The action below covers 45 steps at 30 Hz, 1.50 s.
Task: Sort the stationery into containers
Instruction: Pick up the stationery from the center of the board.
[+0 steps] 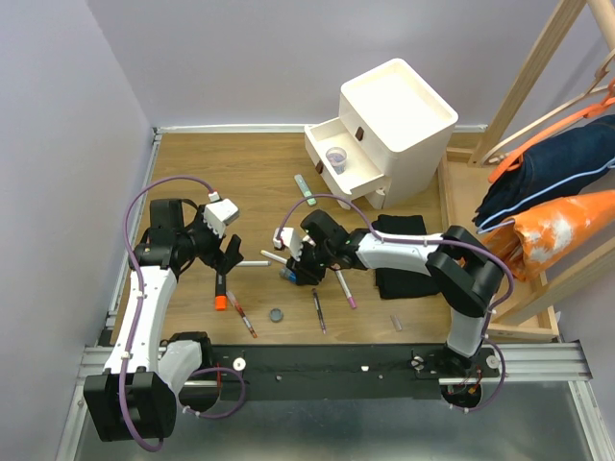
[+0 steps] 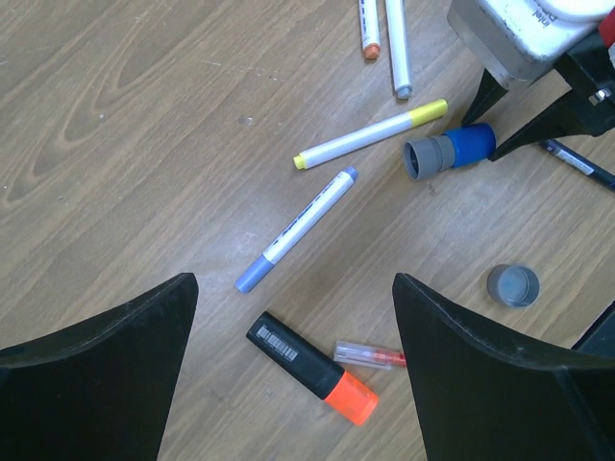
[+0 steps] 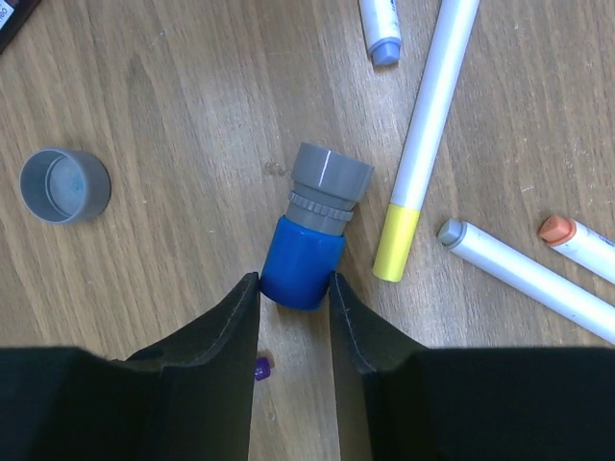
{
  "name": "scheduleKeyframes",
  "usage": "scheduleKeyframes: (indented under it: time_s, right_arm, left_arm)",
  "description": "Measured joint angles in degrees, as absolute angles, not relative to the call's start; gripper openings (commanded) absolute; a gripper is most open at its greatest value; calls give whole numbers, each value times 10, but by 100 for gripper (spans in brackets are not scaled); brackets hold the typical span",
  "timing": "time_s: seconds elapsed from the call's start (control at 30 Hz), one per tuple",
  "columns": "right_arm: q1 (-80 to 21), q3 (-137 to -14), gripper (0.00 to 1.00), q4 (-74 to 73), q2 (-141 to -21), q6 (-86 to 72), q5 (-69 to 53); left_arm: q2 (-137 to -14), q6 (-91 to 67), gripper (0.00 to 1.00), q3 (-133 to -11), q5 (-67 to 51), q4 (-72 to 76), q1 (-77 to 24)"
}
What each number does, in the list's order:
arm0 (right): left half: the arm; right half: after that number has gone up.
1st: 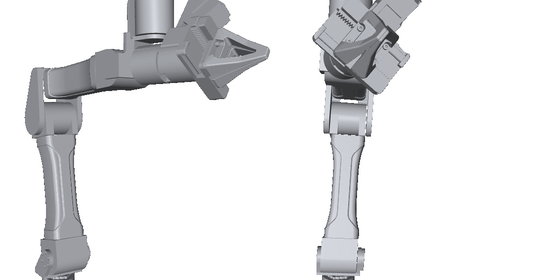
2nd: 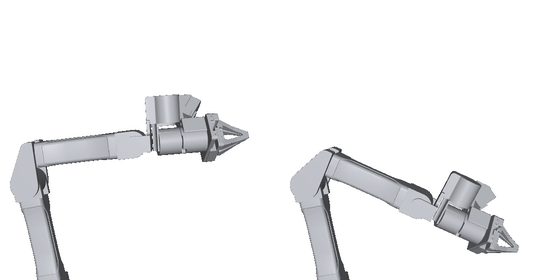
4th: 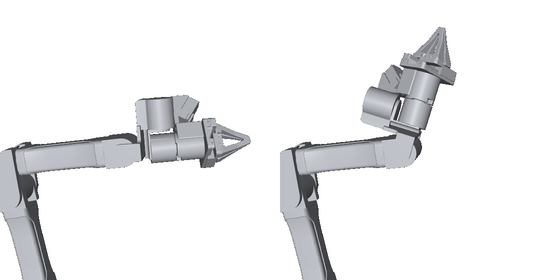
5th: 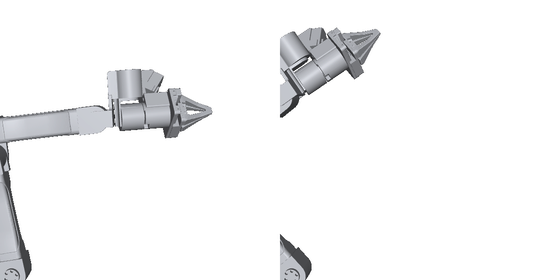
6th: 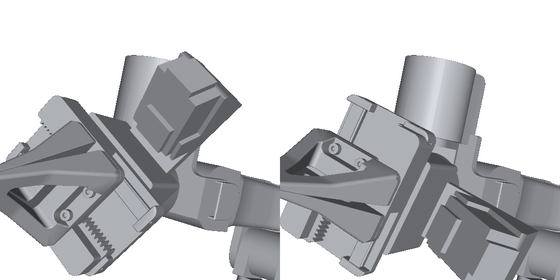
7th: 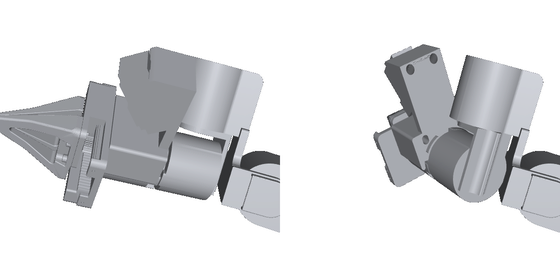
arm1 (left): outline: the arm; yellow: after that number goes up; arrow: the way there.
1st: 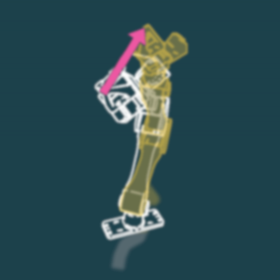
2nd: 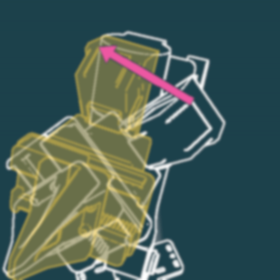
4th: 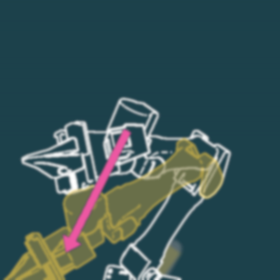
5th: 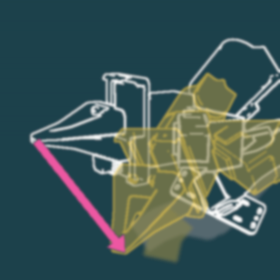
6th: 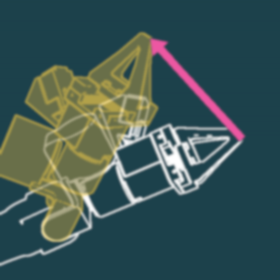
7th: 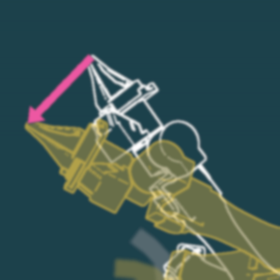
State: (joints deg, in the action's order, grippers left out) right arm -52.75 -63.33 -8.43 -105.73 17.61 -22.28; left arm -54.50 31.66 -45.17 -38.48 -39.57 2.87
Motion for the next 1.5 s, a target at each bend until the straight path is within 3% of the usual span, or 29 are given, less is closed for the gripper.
scheduleKeyframes:
  time_s: [0.17,0.5,0.77,1.13,1.23,1.33,1.5]
  right_arm:
    - [-530,-634,49,-84,-1058,176,-218]
    - [-546,-636,51,-81,-1069,161,-196]
    - [-552,-654,33,-77,-1087,138,-168]
    - [-554,-657,28,-157,-1027,163,-143]
    - [-554,-672,28,-187,-981,182,-145]
    - [-554,-686,28,-200,-946,201,-150]
    - [-554,-707,27,-211,-921,230,-167]
  left_arm:
    - [-545,309,91,-452,-387,-389,29]
    - [-544,289,92,-452,-396,-386,33]
    - [-536,281,92,-452,-398,-386,38]
    - [-542,295,90,-452,-466,-396,41]
    - [-595,312,84,-472,-529,-423,41]
    - [-670,322,71,-507,-597,-458,41]
    - [-804,375,70,-585,-710,-564,41]
